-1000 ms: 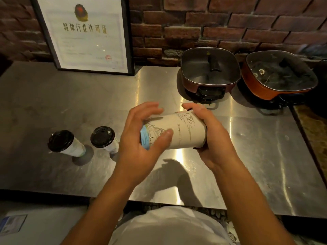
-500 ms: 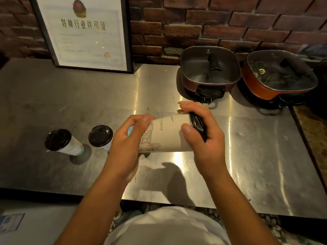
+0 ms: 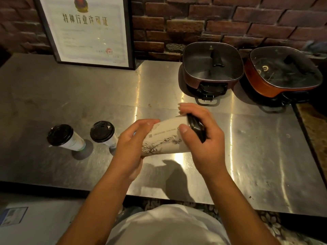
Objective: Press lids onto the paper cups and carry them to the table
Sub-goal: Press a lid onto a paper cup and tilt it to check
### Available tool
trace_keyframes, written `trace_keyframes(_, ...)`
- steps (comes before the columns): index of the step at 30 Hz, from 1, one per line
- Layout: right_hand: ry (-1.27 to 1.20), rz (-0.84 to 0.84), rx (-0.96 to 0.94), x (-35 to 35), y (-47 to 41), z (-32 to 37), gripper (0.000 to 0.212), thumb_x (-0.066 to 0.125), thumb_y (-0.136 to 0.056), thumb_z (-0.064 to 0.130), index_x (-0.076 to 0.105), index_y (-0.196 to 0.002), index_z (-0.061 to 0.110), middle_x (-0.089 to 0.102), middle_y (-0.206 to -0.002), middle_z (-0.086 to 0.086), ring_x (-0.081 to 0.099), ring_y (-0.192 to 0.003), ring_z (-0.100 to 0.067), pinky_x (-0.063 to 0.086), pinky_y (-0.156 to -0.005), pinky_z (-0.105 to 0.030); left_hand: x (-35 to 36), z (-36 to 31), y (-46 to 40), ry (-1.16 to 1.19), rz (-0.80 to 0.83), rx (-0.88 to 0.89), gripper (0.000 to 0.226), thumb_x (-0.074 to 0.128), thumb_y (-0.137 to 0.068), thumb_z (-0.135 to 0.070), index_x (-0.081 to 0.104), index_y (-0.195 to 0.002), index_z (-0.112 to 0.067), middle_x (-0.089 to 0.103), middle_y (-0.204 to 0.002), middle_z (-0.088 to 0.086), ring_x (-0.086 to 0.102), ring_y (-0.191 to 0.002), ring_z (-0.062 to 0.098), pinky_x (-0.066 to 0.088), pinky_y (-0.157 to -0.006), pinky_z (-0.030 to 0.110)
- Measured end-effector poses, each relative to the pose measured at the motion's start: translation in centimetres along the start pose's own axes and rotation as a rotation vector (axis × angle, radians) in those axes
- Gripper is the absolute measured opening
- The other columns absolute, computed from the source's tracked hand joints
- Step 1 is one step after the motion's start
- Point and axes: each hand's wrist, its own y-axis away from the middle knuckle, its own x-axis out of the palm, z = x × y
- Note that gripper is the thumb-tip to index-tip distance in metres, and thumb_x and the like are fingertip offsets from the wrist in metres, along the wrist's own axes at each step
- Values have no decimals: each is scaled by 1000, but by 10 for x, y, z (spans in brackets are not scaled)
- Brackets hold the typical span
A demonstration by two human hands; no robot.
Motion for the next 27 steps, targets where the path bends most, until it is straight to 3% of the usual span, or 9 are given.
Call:
trace_keyframes(4,-136,146,277,-2,-2,-2,66,58,-82,57,45,-145,44,57,-141,9,63,-123,-12,61,-86,-31,-7,-3,-3,80,-15,20,16,61,-98,-27,76,-98,-21,73,-93,3,71,-82,16,52,-60,31)
trace_keyframes(7,-292,143,508,-11,-6,-5,71,65,-80,57,50,-145,33,69,-127,1,71,-111,-17,64,-73,-37,-7,-5,-4,-41,-57,74,12,60,-100,-29,71,-103,-26,70,-101,4,72,-79,11,49,-50,19)
trace_keyframes(12,-28,119,401,-29,-4,-12,67,78,-77,47,52,-139,41,62,-133,16,68,-115,-16,63,-67,-31,-9,-6,-3,-597,-29,296,36,56,-97,-47,55,-132,-41,48,-142,-11,54,-122,2,49,-72,4)
trace_keyframes(14,108,183,317,-30,-3,-14,70,82,-77,45,48,-137,49,58,-129,33,62,-120,-5,63,-80,-27,-5,-7,-3,-640,92,283,48,49,-93,-61,51,-139,-47,47,-148,-15,50,-129,1,49,-92,15)
trace_keyframes(16,206,256,240,-29,-1,-15,74,86,-76,43,47,-138,49,54,-128,39,57,-121,4,59,-90,-24,3,-4,-5,-666,234,206,54,44,-95,-68,45,-145,-49,52,-148,-14,52,-134,7,49,-107,39)
trace_keyframes(18,246,278,217,-29,3,-18,78,88,-76,43,46,-142,48,52,-131,38,54,-123,7,58,-91,-25,8,1,-6,-616,301,170,51,44,-96,-66,48,-143,-47,62,-134,-22,60,-125,6,56,-101,49)
trace_keyframes(20,169,257,286,-32,8,-24,81,85,-77,45,42,-145,51,53,-132,37,54,-124,8,60,-87,-26,9,7,-8,-507,292,142,45,46,-99,-62,52,-140,-45,66,-123,-26,66,-115,3,63,-87,46)
trace_keyframes(24,-67,126,454,-39,19,-41,61,70,-92,46,46,-147,50,62,-140,9,65,-123,-12,64,-77,-34,10,24,-12,-314,261,43,53,49,-97,-55,40,-149,-49,67,-118,-26,67,-115,5,65,-79,42)
trace_keyframes(27,-7,106,456,-43,26,-59,46,61,-99,39,52,-144,48,66,-135,9,65,-123,-15,65,-77,-37,20,52,-19,-297,283,54,44,48,-105,-38,43,-148,-46,63,-128,-22,66,-121,12,65,-75,41)
